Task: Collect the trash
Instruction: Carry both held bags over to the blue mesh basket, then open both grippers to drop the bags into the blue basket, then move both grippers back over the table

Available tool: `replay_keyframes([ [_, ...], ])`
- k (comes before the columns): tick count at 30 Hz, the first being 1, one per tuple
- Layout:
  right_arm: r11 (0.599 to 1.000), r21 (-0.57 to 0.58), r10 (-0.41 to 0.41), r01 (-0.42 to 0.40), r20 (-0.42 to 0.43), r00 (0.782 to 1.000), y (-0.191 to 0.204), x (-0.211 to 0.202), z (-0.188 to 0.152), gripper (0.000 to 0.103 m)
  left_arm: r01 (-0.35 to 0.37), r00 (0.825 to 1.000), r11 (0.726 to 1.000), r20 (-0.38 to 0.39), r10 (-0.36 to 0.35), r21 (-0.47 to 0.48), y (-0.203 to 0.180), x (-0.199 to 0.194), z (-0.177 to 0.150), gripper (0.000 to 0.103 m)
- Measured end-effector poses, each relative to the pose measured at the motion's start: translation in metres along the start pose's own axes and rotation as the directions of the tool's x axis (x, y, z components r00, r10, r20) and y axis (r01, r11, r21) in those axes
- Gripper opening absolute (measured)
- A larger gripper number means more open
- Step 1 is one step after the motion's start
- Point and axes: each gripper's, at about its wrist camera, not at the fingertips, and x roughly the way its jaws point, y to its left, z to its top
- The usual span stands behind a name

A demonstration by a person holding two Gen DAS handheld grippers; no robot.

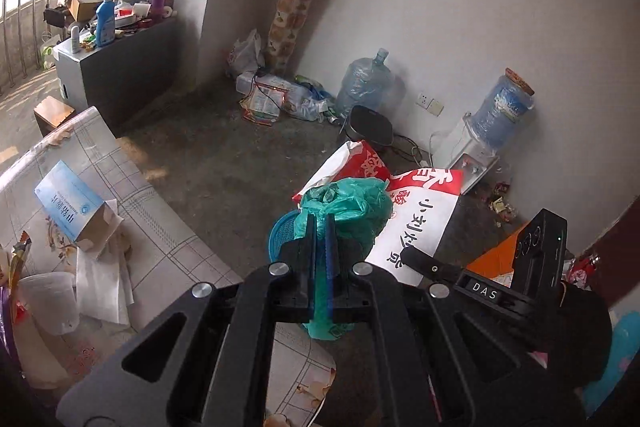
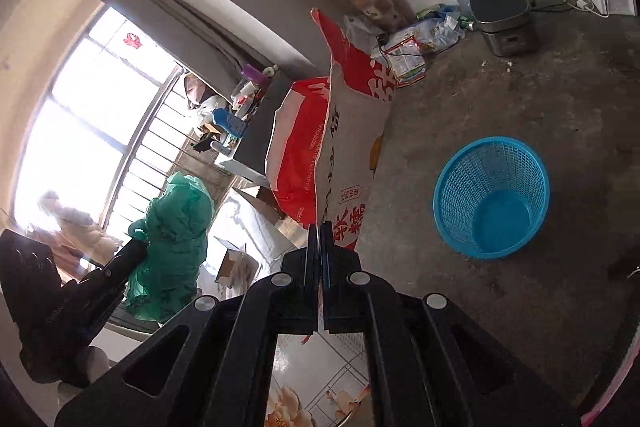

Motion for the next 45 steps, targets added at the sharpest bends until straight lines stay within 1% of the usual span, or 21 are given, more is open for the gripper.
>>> replay_keyframes([
  [2,0.997,0.065,-0.048,0.048,-0.005,0.999,-0.031,0.016,0.005,0.002,-0.01,0.995,1.0,-0.101,0.012,0.023,-0.013,0.055,0.007,0.002],
  [4,0.987,0.141,-0.068,0.071,-0.024,0.997,-0.061,0.037,0.01,0.002,-0.023,0.982,0.999,-0.184,0.029,0.035,-0.02,0.106,0.012,0.002],
  [7,0.963,0.258,-0.061,0.075,-0.062,0.996,-0.105,0.067,0.024,0.002,-0.062,0.967,0.994,-0.239,0.084,0.095,-0.038,0.172,0.015,0.002],
  [9,0.944,0.318,-0.065,0.089,-0.085,0.994,-0.132,0.089,0.032,0.002,-0.064,0.958,0.992,-0.271,0.091,0.106,-0.038,0.216,0.019,0.004],
  [10,0.934,0.34,-0.089,0.114,-0.089,0.992,-0.143,0.101,0.038,0.006,-0.058,0.95,0.992,-0.299,0.089,0.109,-0.039,0.235,0.02,0.015],
  [11,0.924,0.354,-0.116,0.142,-0.093,0.989,-0.155,0.112,0.042,0.006,-0.058,0.94,0.992,-0.329,0.093,0.115,-0.037,0.257,0.02,0.037],
  [12,0.918,0.36,-0.135,0.165,-0.108,0.985,-0.169,0.127,0.047,0.015,-0.08,0.934,0.989,-0.338,0.119,0.128,-0.035,0.276,0.021,0.046],
  [13,0.909,0.376,-0.137,0.179,-0.135,0.981,-0.188,0.143,0.048,0.033,-0.112,0.933,0.984,-0.326,0.152,0.14,-0.033,0.287,0.02,0.052],
  [14,0.893,0.404,-0.149,0.201,-0.157,0.976,-0.205,0.154,0.048,0.041,-0.132,0.932,0.98,-0.318,0.174,0.147,-0.031,0.294,0.019,0.052],
  [15,0.877,0.422,-0.165,0.231,-0.188,0.968,-0.221,0.166,0.046,0.046,-0.147,0.929,0.978,-0.319,0.187,0.145,-0.03,0.3,0.018,0.052],
  [17,0.845,0.418,-0.248,0.333,-0.244,0.937,-0.245,0.181,0.04,0.046,-0.144,0.932,0.984,-0.319,0.172,0.108,-0.024,0.298,0.02,0.052],
  [19,0.836,0.411,-0.283,0.365,-0.247,0.927,-0.263,0.186,0.036,0.046,-0.139,0.942,0.986,-0.295,0.161,0.093,-0.019,0.285,0.025,0.052],
  [24,0.864,0.359,-0.302,0.352,-0.189,0.934,-0.256,0.169,0.026,0.046,-0.124,0.979,0.988,-0.152,0.136,0.09,-0.028,0.216,0.043,0.059],
  [28,0.913,0.226,-0.328,0.34,-0.087,0.941,-0.21,0.139,0.03,0.046,-0.079,0.996,0.993,-0.043,0.083,0.09,-0.035,0.145,0.057,0.062],
  [31,0.943,0.089,-0.324,0.321,0.019,0.946,-0.159,0.11,0.034,0.046,-0.047,0.997,0.995,0.059,0.041,0.093,-0.036,0.08,0.062,0.073],
  [32,0.947,0.048,-0.321,0.319,0.051,0.946,-0.143,0.102,0.035,0.047,-0.047,0.994,0.994,0.098,0.037,0.099,-0.035,0.058,0.061,0.078],
  [34,0.948,-0.043,-0.309,0.316,0.115,0.944,-0.108,0.085,0.035,0.057,-0.073,0.984,0.991,0.172,0.052,0.116,-0.03,0.014,0.056,0.083],
  [38,0.928,-0.199,-0.272,0.313,0.21,0.939,-0.046,0.059,0.027,0.073,-0.152,0.956,0.985,0.267,0.125,0.081,-0.005,-0.06,0.041,0.087],
  [39,0.92,-0.232,-0.262,0.314,0.228,0.938,-0.033,0.055,0.024,0.08,-0.174,0.947,0.983,0.285,0.151,0.058,0.004,-0.077,0.037,0.087],
  [42,0.898,-0.306,-0.231,0.317,0.286,0.93,0.007,0.042,0.016,0.092,-0.233,0.917,0.972,0.329,0.227,-0.022,0.033,-0.124,0.022,0.09],
  [45,0.87,-0.375,-0.2,0.319,0.323,0.925,0.041,0.035,0.007,0.096,-0.283,0.881,0.954,0.367,0.299,-0.099,0.06,-0.169,0.008,0.093],
])
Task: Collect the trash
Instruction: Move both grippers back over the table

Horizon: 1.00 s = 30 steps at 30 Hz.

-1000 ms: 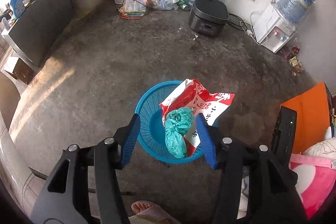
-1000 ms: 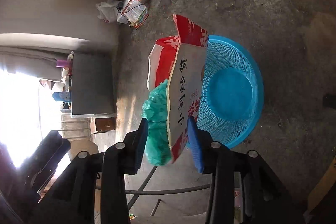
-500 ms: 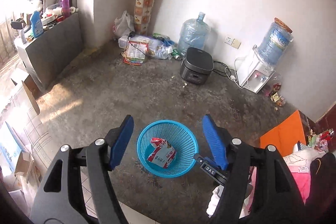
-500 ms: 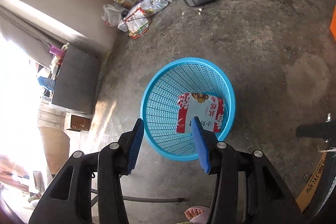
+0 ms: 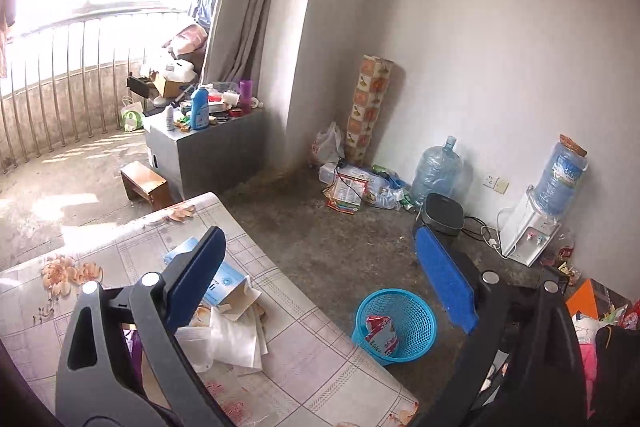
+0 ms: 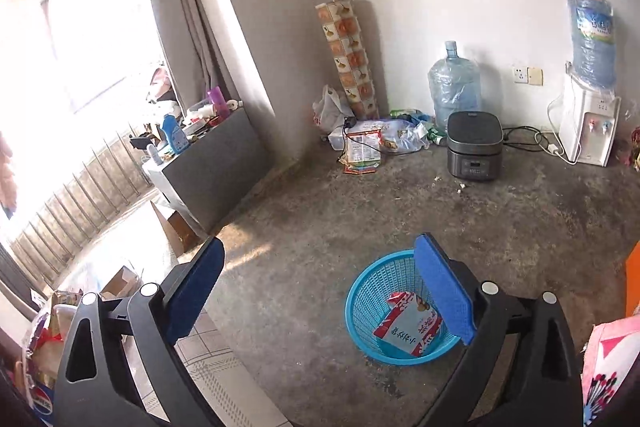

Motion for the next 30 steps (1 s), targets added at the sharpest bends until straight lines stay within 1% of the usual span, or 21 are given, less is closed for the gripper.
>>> replay_keyframes([
  [3,0.998,-0.056,0.018,-0.017,0.02,1.0,0.027,-0.011,0.004,0.097,-0.079,0.996,0.996,0.044,0.081,-0.044,0.034,-0.033,0.002,0.094],
  [5,0.996,-0.086,0.032,-0.028,0.036,0.999,0.043,-0.019,0.006,0.097,-0.128,0.989,0.989,0.059,0.132,-0.071,0.054,-0.051,0.002,0.094],
  [8,0.988,-0.148,0.039,-0.03,0.056,0.998,0.07,-0.03,0.007,0.097,-0.181,0.979,0.976,0.069,0.19,-0.121,0.081,-0.072,-0.001,0.094],
  [13,0.964,-0.261,0.076,-0.055,0.073,0.994,0.117,-0.05,0.005,0.097,-0.241,0.963,0.954,0.075,0.257,-0.177,0.114,-0.102,-0.008,0.094],
  [16,0.948,-0.308,0.109,-0.082,0.07,0.992,0.143,-0.058,0.001,0.097,-0.261,0.956,0.943,0.083,0.283,-0.206,0.129,-0.115,-0.015,0.094],
  [19,0.933,-0.335,0.161,-0.133,0.056,0.985,0.164,-0.066,-0.003,0.097,-0.274,0.949,0.937,0.093,0.3,-0.217,0.138,-0.127,-0.023,0.094],
  [22,0.919,-0.338,0.233,-0.204,0.045,0.971,0.177,-0.074,-0.006,0.097,-0.303,0.939,0.931,0.104,0.328,-0.205,0.147,-0.139,-0.03,0.094],
  [25,0.907,-0.32,0.299,-0.275,0.027,0.954,0.183,-0.081,-0.001,0.097,-0.313,0.934,0.93,0.115,0.338,-0.191,0.156,-0.152,-0.036,0.094],
  [28,0.893,-0.279,0.369,-0.353,0.003,0.93,0.176,-0.086,0.007,0.097,-0.305,0.935,0.932,0.127,0.332,-0.194,0.164,-0.165,-0.042,0.094],
  [30,0.875,-0.247,0.422,-0.417,-0.033,0.906,0.173,-0.086,0.009,0.097,-0.31,0.933,0.931,0.127,0.337,-0.195,0.169,-0.172,-0.05,0.094],
])
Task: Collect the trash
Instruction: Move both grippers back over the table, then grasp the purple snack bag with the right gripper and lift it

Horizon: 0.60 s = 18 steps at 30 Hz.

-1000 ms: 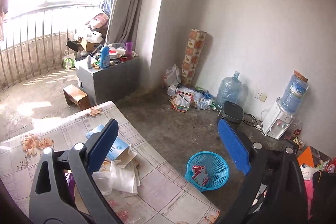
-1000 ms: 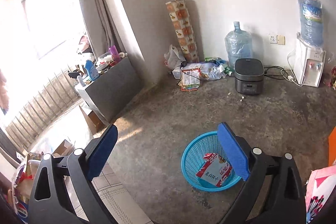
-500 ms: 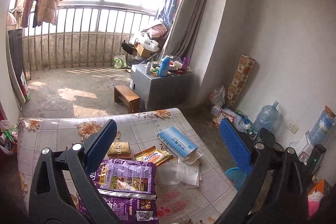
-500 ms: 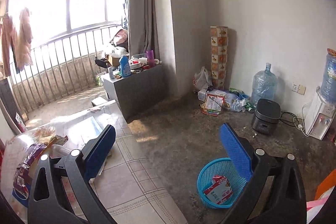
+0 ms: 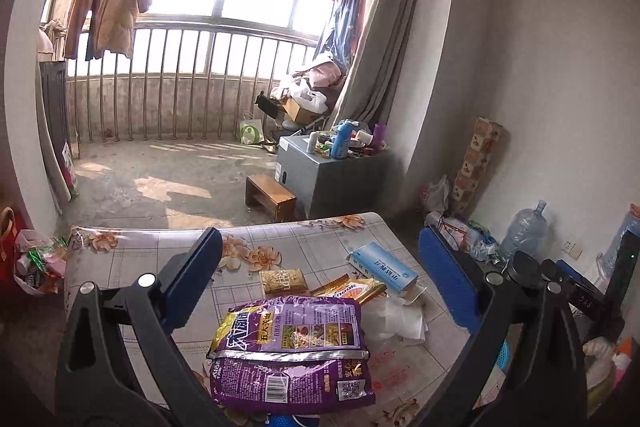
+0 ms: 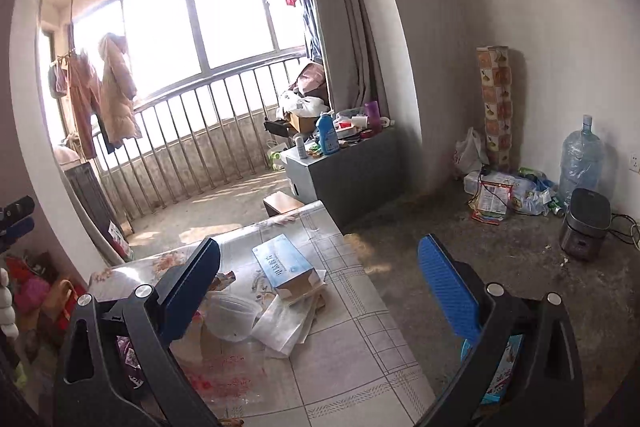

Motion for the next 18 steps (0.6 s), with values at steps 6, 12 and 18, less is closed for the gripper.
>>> replay_keyframes([
  [6,0.983,0.061,0.181,-0.174,-0.126,0.975,0.01,0.014,-0.024,0.09,0.003,0.998,1.0,-0.057,-0.004,-0.001,0.021,-0.002,-0.036,0.094],
  [12,0.949,0.142,0.309,-0.281,-0.252,0.917,0.037,0.036,-0.048,0.076,-0.013,0.99,0.999,-0.141,0.006,-0.051,0.052,0.013,-0.075,0.094],
  [18,0.936,0.063,0.345,-0.346,-0.355,0.869,0.097,0.063,-0.061,0.067,-0.045,0.962,0.97,-0.271,-0.022,-0.239,0.112,0.042,-0.11,0.089],
])
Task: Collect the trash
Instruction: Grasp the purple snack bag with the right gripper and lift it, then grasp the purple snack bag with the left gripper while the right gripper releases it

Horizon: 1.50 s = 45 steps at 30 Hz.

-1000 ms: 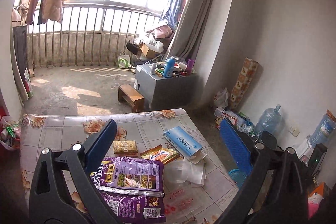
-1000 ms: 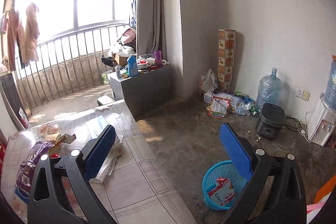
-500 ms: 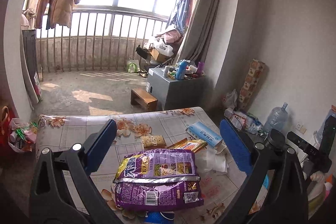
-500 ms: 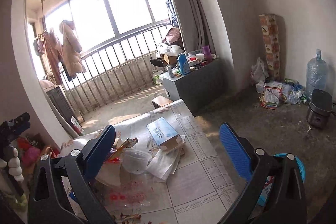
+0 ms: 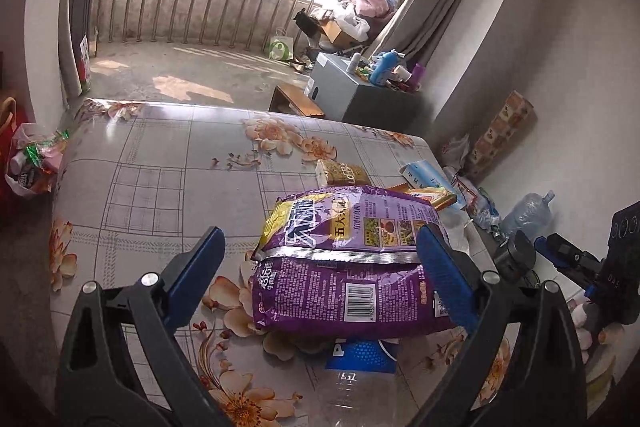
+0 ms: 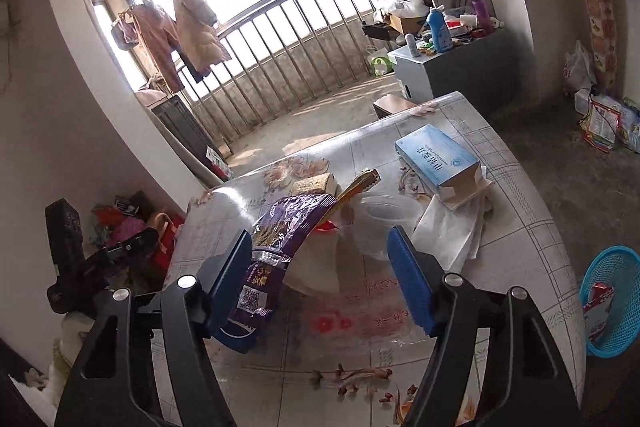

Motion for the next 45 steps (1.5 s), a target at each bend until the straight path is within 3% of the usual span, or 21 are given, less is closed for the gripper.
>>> replay_keyframes([
  [2,1.0,-0.011,0.013,-0.014,-0.053,0.998,0.011,0.022,0.001,0.067,0.008,0.999,0.997,-0.053,-0.013,-0.076,0.023,0.015,-0.005,0.076],
  [8,0.999,0.022,0.042,-0.039,-0.198,0.979,0.025,0.075,-0.007,0.063,0.054,0.985,0.963,-0.146,-0.096,-0.263,0.072,0.052,-0.021,0.07],
  [11,0.997,0.052,0.073,-0.062,-0.255,0.964,0.028,0.094,-0.012,0.048,0.073,0.978,0.95,-0.166,-0.129,-0.303,0.084,0.065,-0.022,0.069],
  [13,0.994,0.074,0.098,-0.08,-0.292,0.951,0.027,0.103,-0.016,0.022,0.085,0.972,0.942,-0.183,-0.15,-0.324,0.089,0.075,-0.022,0.069],
  [14,0.993,0.081,0.102,-0.081,-0.302,0.948,0.027,0.105,-0.017,0.018,0.09,0.969,0.939,-0.189,-0.16,-0.332,0.091,0.08,-0.022,0.069],
  [20,0.991,0.1,0.115,-0.088,-0.315,0.942,0.015,0.105,-0.026,0.014,0.11,0.954,0.913,-0.215,-0.207,-0.393,0.095,0.1,-0.019,0.071],
  [25,0.99,0.111,0.124,-0.092,-0.333,0.935,0.012,0.108,-0.032,0.013,0.184,0.92,0.879,-0.239,-0.312,-0.441,0.088,0.112,-0.023,0.073],
  [27,0.99,0.098,0.128,-0.101,-0.336,0.933,0.015,0.108,-0.032,0.012,0.234,0.903,0.868,-0.232,-0.361,-0.438,0.08,0.11,-0.023,0.073],
  [33,0.988,0.082,0.152,-0.131,-0.345,0.926,0.022,0.113,-0.034,0.011,0.309,0.888,0.887,-0.231,-0.398,-0.343,0.045,0.095,-0.02,0.073],
  [39,0.982,0.07,0.188,-0.175,-0.325,0.927,0.028,0.108,-0.032,0.011,0.325,0.907,0.918,-0.2,-0.371,-0.228,0.019,0.074,-0.015,0.041],
  [41,0.98,0.063,0.197,-0.186,-0.312,0.93,0.028,0.104,-0.031,0.011,0.346,0.907,0.917,-0.181,-0.381,-0.198,0.012,0.065,-0.011,0.025],
  [43,0.976,0.067,0.217,-0.207,-0.307,0.927,0.028,0.099,-0.029,0.014,0.368,0.905,0.914,-0.161,-0.394,-0.173,0.004,0.057,-0.008,0.017],
  [45,0.981,0.046,0.195,-0.19,-0.279,0.94,0.025,0.087,-0.025,0.02,0.378,0.906,0.915,-0.145,-0.397,-0.143,-0.004,0.051,-0.006,0.014],
])
